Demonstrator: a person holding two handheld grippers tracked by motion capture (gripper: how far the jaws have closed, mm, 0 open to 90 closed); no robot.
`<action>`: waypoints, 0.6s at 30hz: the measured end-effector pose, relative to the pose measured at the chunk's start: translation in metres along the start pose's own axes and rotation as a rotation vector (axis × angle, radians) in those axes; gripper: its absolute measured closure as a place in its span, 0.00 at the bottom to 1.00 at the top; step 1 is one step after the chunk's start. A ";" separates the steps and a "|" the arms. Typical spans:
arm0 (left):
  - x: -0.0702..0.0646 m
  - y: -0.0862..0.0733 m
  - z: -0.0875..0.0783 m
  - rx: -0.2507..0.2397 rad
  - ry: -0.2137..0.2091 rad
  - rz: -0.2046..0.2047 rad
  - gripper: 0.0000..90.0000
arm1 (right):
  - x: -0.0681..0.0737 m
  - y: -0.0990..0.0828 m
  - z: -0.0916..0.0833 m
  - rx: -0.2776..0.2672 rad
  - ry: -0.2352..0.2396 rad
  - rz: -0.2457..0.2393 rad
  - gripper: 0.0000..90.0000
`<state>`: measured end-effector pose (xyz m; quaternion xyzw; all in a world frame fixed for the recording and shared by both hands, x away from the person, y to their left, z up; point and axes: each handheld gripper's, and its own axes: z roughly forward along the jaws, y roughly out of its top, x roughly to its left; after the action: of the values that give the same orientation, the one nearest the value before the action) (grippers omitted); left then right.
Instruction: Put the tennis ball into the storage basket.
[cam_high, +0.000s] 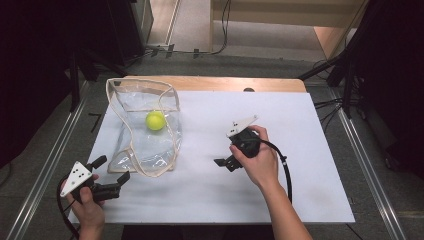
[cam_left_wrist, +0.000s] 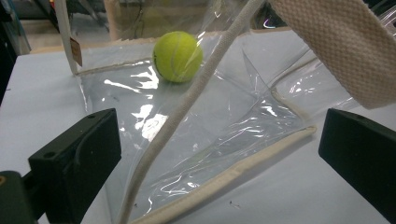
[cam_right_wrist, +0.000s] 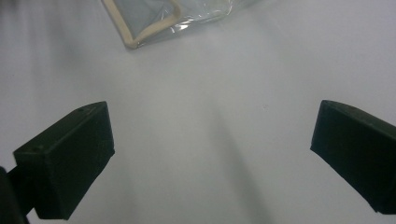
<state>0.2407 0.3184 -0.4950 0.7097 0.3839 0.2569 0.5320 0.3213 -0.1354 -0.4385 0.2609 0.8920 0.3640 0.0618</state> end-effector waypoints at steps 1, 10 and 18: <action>0.000 0.000 0.000 -0.001 0.000 0.000 0.00 | 0.000 -0.002 -0.001 -0.004 -0.003 0.006 0.00; 0.000 0.000 0.000 0.000 -0.001 0.000 0.00 | -0.002 -0.028 -0.006 -0.041 -0.020 0.028 0.00; 0.000 0.000 0.000 0.003 0.000 0.002 0.00 | -0.009 -0.054 -0.017 -0.110 -0.059 0.070 0.00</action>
<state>0.2409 0.3180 -0.4951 0.7109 0.3834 0.2568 0.5308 0.3012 -0.1826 -0.4637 0.2987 0.8587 0.4068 0.0893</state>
